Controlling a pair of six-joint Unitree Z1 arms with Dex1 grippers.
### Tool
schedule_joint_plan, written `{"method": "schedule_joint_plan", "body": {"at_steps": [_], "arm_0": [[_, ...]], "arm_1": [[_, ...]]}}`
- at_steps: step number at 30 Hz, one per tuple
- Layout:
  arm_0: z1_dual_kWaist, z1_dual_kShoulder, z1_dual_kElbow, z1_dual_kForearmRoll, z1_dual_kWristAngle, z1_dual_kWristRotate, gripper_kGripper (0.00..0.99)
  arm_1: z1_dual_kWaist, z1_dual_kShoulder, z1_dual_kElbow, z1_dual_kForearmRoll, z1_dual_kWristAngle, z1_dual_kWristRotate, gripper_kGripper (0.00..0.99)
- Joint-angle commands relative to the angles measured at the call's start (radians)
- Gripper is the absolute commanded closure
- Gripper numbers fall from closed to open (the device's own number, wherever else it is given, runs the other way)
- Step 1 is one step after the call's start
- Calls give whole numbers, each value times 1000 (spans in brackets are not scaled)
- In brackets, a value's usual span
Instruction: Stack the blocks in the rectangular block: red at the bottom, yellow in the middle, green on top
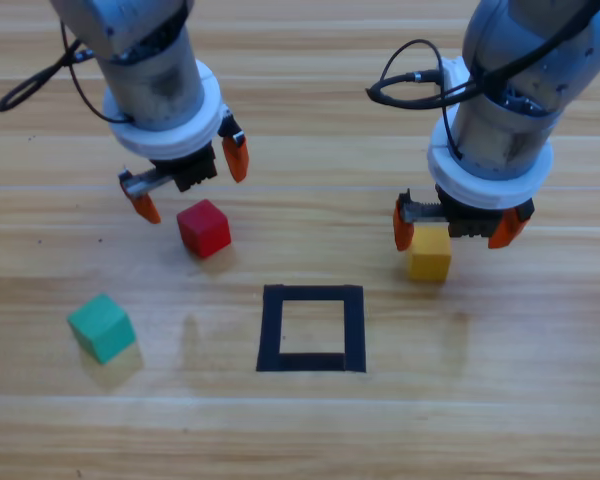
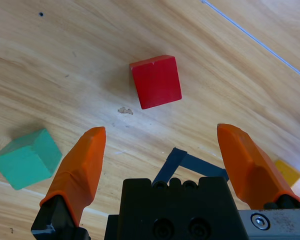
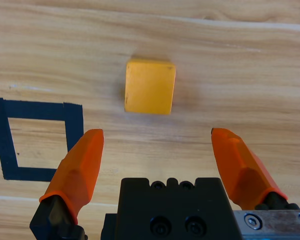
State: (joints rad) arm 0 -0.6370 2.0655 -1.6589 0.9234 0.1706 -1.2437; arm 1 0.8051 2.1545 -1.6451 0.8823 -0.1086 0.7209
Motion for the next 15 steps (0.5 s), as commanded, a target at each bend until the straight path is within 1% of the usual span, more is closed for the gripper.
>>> {"method": "schedule_joint_plan", "body": {"at_steps": [1,5,12,14,15], "arm_0": [[43,84,-7,8,-36,-16,45],[59,114,-12,8,-62,-23,44],[85,143,-35,6,-63,-49,45],[91,160,-50,8,-65,-48,45],[91,168,-53,8,-65,-48,45]], "arm_1": [[-47,105,-24,-39,29,-8,62],[-57,131,-30,-54,46,-17,67],[-60,162,-41,-74,53,-18,70],[-66,176,-45,-80,63,-24,123],[-69,180,-45,-85,66,-26,128]]}}
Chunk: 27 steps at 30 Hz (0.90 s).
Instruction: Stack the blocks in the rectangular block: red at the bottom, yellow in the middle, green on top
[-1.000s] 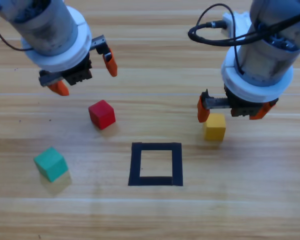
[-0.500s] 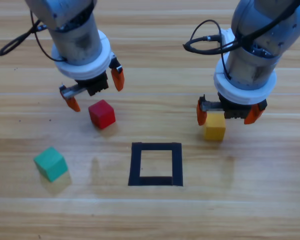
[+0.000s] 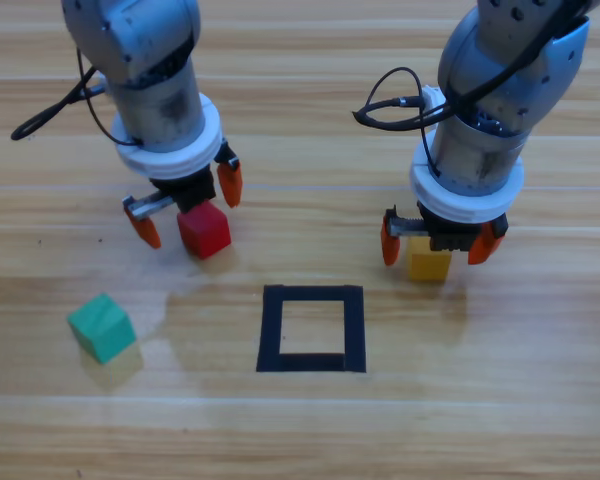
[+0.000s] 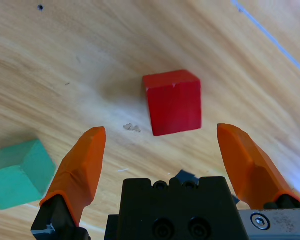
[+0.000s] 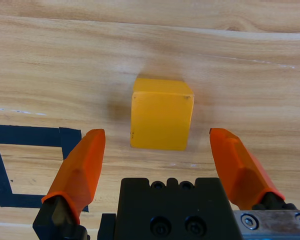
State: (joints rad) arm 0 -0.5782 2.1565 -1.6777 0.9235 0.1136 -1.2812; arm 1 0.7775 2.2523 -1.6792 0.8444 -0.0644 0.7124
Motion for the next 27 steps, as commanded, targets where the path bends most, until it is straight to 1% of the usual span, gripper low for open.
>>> {"method": "schedule_joint_plan", "body": {"at_steps": [1,3,8,9,13,14,15,17,19,21,24,25,26,27], "arm_0": [[34,83,-39,8,-8,-10,45],[34,97,-42,6,-9,-9,45],[34,120,-47,6,-11,-10,47],[34,121,-45,6,-11,-10,50],[34,126,-47,6,-9,-7,79],[34,126,-45,6,-9,-6,88],[34,128,-43,6,-9,-4,111],[34,128,-39,5,-9,-4,140],[34,132,-37,1,-9,0,168],[34,137,-31,-3,-9,0,200],[34,151,-31,-9,-11,17,306],[34,155,-30,-11,-11,23,430],[34,155,-28,-11,-11,26,479],[34,157,-27,-9,-11,36,562]], "arm_1": [[-44,89,-13,-51,25,-19,129],[-47,98,-13,-56,28,-22,177],[-67,118,-20,-56,37,-34,182],[-72,121,-20,-56,40,-39,200],[-79,116,-20,-59,52,-62,524],[-79,110,-19,-59,54,-67,590],[-79,102,-16,-57,54,-70,646],[-79,84,-5,-57,54,-76,718],[-79,53,16,-57,54,-88,829],[-76,3,45,-57,54,-90,887],[-53,-114,113,-57,51,-90,972],[-44,-157,136,-57,48,-90,973],[-37,-192,156,-57,48,-90,973],[-32,-223,176,-57,46,-88,973]]}}
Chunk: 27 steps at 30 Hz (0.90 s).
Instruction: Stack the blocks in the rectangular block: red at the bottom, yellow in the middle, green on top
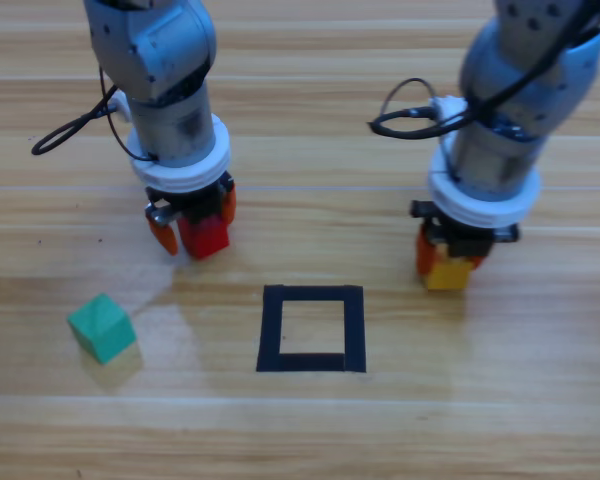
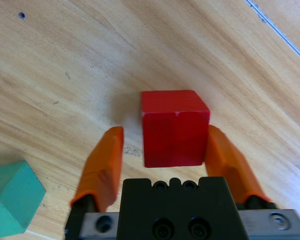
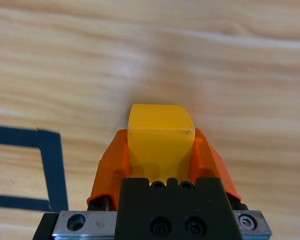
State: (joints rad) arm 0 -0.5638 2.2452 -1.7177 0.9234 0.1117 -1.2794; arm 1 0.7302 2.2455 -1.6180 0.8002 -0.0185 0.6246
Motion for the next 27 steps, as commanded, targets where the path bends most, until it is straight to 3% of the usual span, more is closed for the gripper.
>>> {"method": "schedule_joint_plan", "body": {"at_steps": [1,4,8,14,22,27], "arm_0": [[19,67,20,-9,-7,46,665],[28,60,40,-9,6,81,985],[28,106,-10,-20,-1,223,990],[-8,33,-28,0,29,459,990],[-134,-162,90,11,-4,686,964],[-242,-125,73,31,-35,785,969]], "arm_1": [[21,-251,136,-13,0,0,973],[34,-307,174,-12,3,3,975],[55,-350,211,-6,6,10,975],[81,-392,245,-1,11,27,975],[87,-397,259,10,38,38,975],[87,-402,263,14,40,37,975]]}}
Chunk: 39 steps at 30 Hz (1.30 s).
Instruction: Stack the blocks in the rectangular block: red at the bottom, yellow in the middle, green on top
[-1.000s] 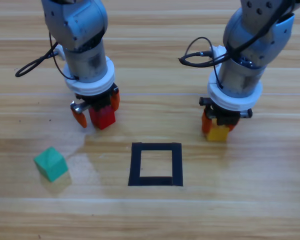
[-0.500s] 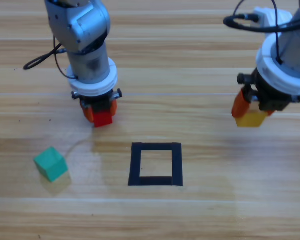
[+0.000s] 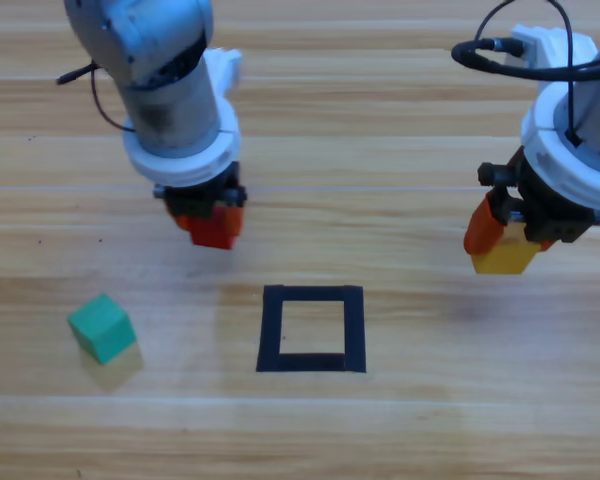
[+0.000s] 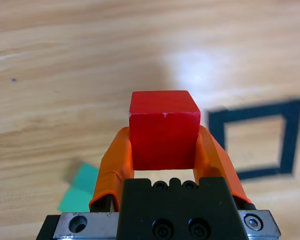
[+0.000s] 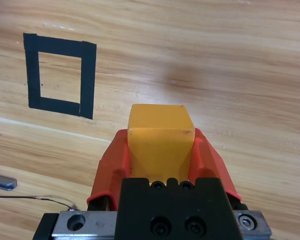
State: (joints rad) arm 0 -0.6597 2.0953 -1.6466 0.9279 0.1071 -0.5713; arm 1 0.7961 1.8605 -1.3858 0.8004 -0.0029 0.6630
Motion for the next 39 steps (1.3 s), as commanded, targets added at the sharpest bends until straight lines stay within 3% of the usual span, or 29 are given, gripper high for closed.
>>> {"method": "schedule_joint_plan", "body": {"at_steps": [1,7,14,24,39], "arm_0": [[-155,38,-2,31,-46,91,970],[-205,123,-113,121,-61,102,990],[-221,127,-180,137,-72,-67,990],[-253,114,-148,137,-49,-337,990],[-285,120,-82,65,-32,-453,990]], "arm_1": [[21,-15,31,14,26,-2,975],[21,-15,36,16,40,-3,975],[21,-6,25,19,41,-10,975],[21,-3,31,20,43,-22,975],[21,-1,33,20,32,-28,975]]}}
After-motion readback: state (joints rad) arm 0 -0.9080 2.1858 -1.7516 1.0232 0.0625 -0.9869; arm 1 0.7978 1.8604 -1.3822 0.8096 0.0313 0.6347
